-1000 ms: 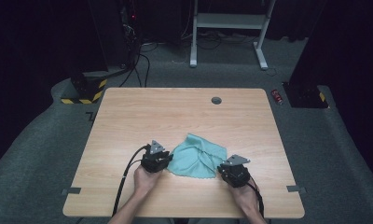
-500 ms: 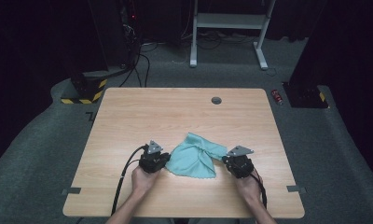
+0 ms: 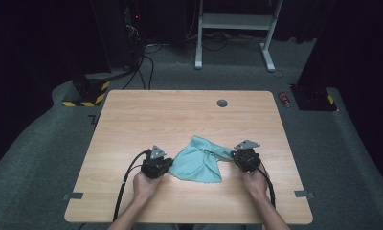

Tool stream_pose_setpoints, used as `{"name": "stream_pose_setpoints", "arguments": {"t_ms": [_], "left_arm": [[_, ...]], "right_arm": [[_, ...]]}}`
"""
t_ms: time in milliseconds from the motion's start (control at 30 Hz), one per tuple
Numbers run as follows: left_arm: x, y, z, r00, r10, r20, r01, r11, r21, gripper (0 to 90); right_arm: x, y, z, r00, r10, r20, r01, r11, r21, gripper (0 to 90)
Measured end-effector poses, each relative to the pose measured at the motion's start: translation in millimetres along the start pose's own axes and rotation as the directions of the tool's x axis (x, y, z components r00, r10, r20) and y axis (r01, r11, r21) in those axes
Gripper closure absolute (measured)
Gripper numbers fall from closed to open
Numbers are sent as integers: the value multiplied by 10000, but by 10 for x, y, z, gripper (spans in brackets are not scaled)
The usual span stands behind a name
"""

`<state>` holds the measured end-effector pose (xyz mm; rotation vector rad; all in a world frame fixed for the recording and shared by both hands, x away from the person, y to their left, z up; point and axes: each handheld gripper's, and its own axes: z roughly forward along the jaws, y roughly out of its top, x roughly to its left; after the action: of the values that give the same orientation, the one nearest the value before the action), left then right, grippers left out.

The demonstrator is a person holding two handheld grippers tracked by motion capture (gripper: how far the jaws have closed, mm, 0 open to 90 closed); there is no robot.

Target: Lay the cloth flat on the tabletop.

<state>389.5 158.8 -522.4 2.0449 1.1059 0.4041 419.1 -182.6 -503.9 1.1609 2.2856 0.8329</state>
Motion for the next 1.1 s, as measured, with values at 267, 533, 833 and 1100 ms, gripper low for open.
{"name": "stream_pose_setpoints", "arguments": {"t_ms": [267, 533, 833, 1100], "left_arm": [[4, 205, 51, 9998, -148, 127, 150, 9997, -209, 631], [-35, 411, 243, 9999, -104, 74, 104, 9999, 24, 576], [-78, 549, 459, 10000, 77, -58, -75, 9993, 357, 589], [-76, 547, 533, 9997, 155, -204, -143, 9982, 575, 684]], "right_arm": [[34, -11, -239, 9939, 346, -1043, -454, 9936, -1030, 686], [381, -53, -133, 9798, -252, -1983, 92, 9967, -812, 663], [497, -60, -30, 9712, -171, -2377, 2, 9975, -709, 681], [528, -60, 32, 9700, -408, -2395, 318, 9986, -411, 839]]}}
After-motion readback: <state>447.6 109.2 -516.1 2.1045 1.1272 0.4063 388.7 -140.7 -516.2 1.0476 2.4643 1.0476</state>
